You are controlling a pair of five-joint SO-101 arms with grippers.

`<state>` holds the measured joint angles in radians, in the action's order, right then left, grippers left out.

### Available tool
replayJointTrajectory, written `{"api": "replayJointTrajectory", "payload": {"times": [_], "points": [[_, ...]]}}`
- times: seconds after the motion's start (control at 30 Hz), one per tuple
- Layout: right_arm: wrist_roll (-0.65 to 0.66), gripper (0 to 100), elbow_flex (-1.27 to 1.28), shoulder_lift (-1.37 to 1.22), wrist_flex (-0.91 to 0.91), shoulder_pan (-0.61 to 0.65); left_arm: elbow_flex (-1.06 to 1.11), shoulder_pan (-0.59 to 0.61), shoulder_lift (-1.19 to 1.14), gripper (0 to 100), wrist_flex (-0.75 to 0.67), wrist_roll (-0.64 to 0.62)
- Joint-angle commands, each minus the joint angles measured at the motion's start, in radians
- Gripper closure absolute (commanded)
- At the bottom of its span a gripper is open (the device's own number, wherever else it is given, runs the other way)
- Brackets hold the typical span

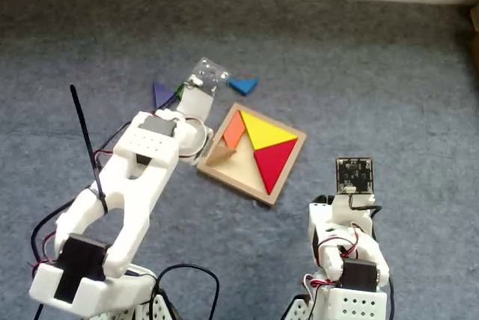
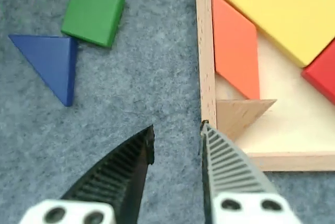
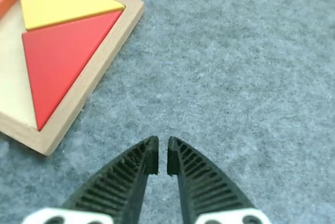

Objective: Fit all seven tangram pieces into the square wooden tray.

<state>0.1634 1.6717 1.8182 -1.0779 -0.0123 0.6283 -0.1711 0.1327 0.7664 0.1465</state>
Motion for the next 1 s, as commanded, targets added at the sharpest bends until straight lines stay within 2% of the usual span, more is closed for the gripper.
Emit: {"api": "replayJointTrajectory", "payload": {"times": [0.0,0.17,0.3,0.4,0.63,0.83,0.97], "points": [[-0.002,95.4,0.142,0.008,0.019,-0.013,-0.022,-0.004,-0.001,86,-0.075,0.003],[-0.002,95.4,0.142,0.008,0.019,-0.013,-0.076,-0.067,-0.160,86,-0.101,0.011],[-0.002,95.4,0.142,0.008,0.019,-0.013,-0.133,-0.111,-0.206,86,-0.003,0.011],[-0.002,95.4,0.142,0.008,0.019,-0.013,-0.133,-0.145,-0.180,86,0.052,0.011],[-0.002,95.4,0.142,0.008,0.019,-0.013,-0.008,-0.242,-0.035,86,0.061,0.011],[-0.002,95.4,0.142,0.008,0.019,-0.013,0.061,-0.242,0.099,86,0.061,0.006],[-0.002,95.4,0.142,0.008,0.019,-0.013,0.074,-0.242,0.094,86,0.054,0.006]]}}
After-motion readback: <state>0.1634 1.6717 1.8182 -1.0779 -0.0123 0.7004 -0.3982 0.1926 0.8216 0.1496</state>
